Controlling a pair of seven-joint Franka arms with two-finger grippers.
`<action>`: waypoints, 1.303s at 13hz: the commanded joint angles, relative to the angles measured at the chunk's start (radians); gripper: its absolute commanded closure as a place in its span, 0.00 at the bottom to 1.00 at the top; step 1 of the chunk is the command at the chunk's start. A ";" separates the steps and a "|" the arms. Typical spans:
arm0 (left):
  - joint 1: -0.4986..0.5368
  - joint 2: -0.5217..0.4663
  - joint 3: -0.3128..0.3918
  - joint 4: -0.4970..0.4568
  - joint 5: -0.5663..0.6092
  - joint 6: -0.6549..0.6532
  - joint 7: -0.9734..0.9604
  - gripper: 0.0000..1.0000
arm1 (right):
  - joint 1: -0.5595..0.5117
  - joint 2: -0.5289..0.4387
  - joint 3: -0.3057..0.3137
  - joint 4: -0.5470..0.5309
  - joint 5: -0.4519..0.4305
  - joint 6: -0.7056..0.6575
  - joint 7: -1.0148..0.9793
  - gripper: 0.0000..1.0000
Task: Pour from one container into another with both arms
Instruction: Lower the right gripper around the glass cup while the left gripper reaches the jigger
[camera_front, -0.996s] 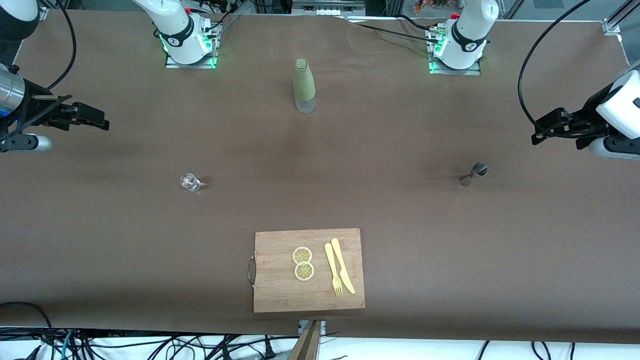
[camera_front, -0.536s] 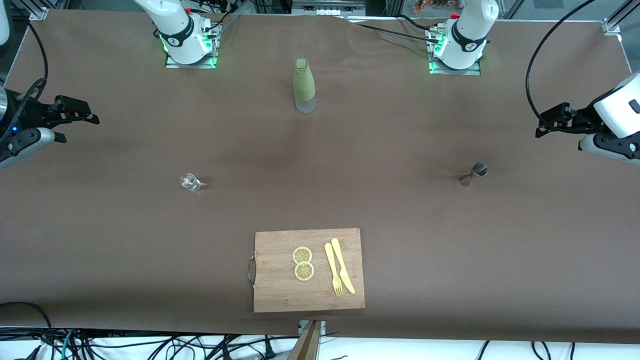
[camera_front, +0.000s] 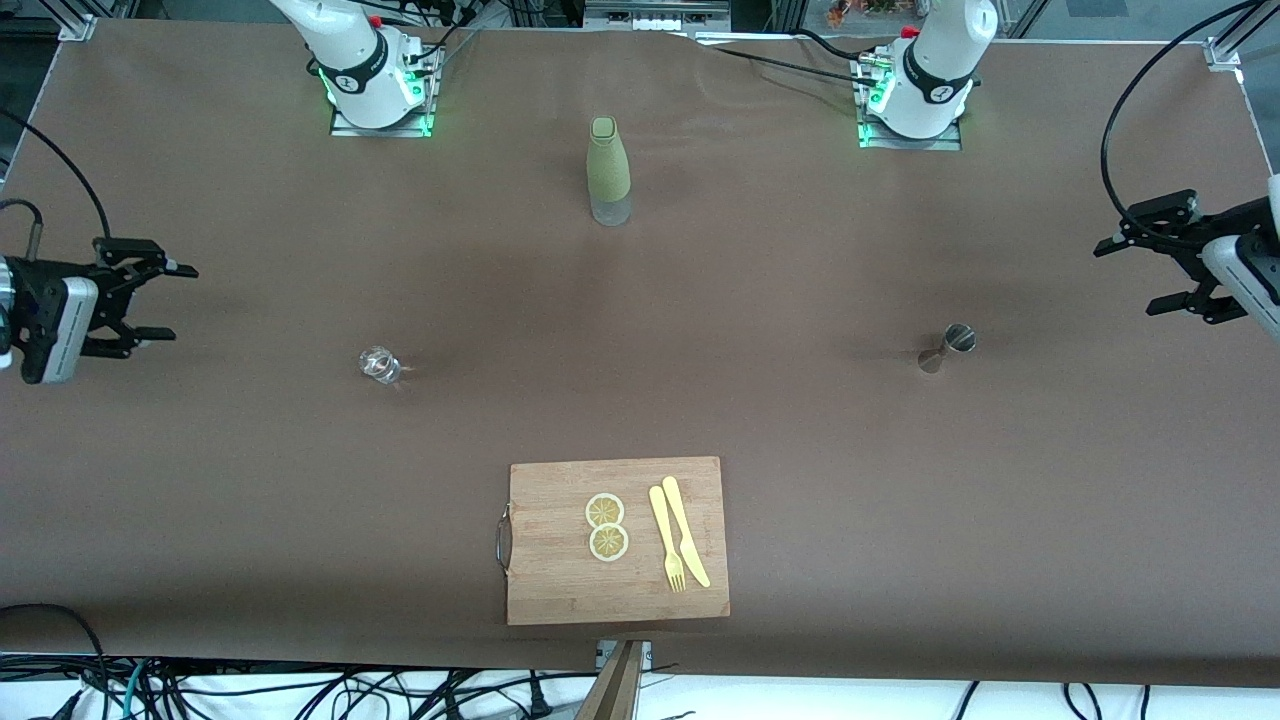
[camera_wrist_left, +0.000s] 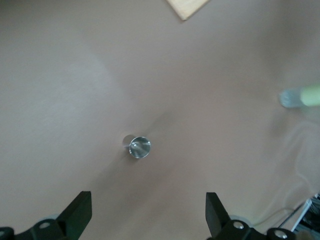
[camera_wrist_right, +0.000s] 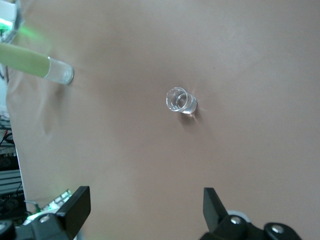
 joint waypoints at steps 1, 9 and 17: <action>0.006 -0.012 0.061 -0.102 -0.133 -0.002 0.246 0.00 | -0.050 0.094 0.009 -0.010 0.113 0.009 -0.188 0.00; 0.118 0.151 0.133 -0.363 -0.479 -0.002 0.969 0.00 | -0.093 0.392 0.011 -0.021 0.487 0.110 -0.947 0.00; 0.207 0.416 0.133 -0.366 -0.687 -0.066 1.457 0.00 | -0.084 0.502 0.064 -0.088 0.643 0.073 -1.171 0.00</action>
